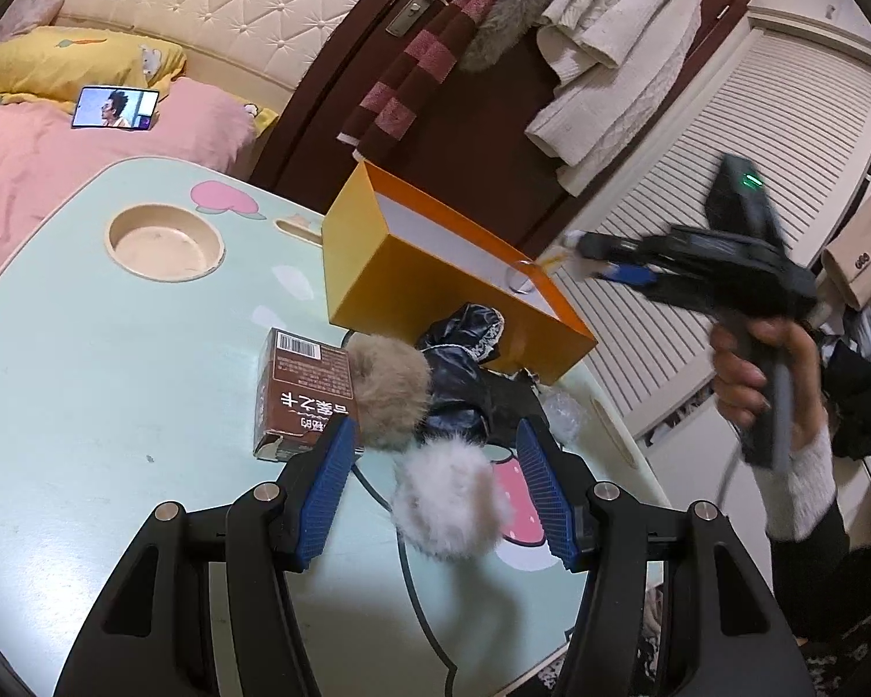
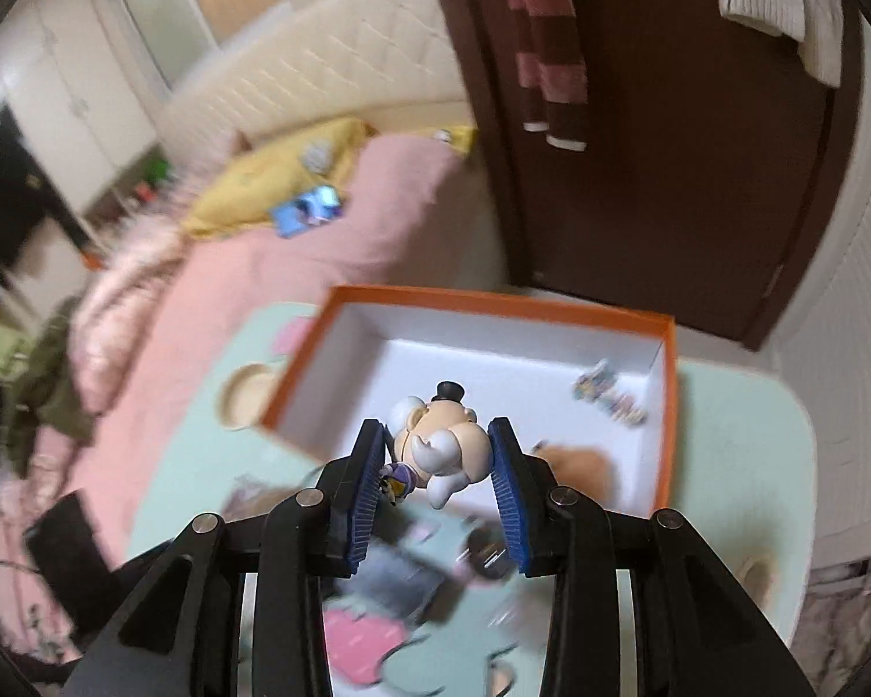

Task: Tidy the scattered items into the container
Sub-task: 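Grasp the plush cartoon figure in the box and lift it out with the right gripper, then lower the plush figure onto the table and open the right gripper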

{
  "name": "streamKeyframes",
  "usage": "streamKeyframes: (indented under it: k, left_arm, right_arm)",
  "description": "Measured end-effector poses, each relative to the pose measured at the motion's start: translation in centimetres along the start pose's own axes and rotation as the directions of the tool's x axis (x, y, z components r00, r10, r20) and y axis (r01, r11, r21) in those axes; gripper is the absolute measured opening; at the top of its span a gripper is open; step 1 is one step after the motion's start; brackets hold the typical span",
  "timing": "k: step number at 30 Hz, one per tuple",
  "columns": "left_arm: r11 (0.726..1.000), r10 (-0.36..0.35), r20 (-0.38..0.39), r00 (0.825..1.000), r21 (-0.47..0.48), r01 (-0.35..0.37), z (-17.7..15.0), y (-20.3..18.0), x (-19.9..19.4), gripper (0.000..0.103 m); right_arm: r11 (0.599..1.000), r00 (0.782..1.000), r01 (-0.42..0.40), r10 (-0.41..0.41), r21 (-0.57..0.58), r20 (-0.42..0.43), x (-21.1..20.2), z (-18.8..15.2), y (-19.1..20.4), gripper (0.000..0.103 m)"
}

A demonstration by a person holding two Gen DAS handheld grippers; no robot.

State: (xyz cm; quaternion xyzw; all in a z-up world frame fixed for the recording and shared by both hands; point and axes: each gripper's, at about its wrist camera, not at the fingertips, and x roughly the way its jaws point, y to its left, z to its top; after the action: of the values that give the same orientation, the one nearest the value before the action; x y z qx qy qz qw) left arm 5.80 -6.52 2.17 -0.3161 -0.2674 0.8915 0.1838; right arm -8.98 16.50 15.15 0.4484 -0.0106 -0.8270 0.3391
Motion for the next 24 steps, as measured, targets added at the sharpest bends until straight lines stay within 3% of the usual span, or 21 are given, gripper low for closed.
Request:
streamKeyframes:
  k: [2,9,12,20,24]
  left_arm:
    - [1.0,-0.006,-0.003,1.0,-0.014,0.006,0.0,0.2,0.1,0.059]
    - [1.0,-0.005,0.002,1.0,-0.025,0.005,0.0,0.3,0.2,0.059]
    - [1.0,-0.002,0.002,1.0,-0.02,0.002,-0.1,0.2,0.2,0.059]
    - [0.999,0.01,-0.019,1.0,-0.048,-0.011,-0.4,0.6,0.7,0.059]
    - [0.999,0.027,-0.009,1.0,-0.035,-0.027,-0.4,0.4,0.7,0.059]
  right_arm:
    - [0.999,0.999,-0.038,0.038,0.017,-0.003,-0.1,-1.6,0.4,0.035]
    - [0.999,0.999,-0.02,0.022,0.042,-0.038,0.1,-7.7,-0.2,0.034]
    - [0.997,0.998,-0.011,0.016,0.073,-0.063,1.8,-8.6,-1.4,0.028]
    - [0.996,0.996,-0.003,0.011,0.093,-0.085,4.0,-10.6,-2.5,0.027]
    - [0.995,0.999,-0.016,0.021,0.094,-0.05,3.7,-10.6,-2.8,0.027]
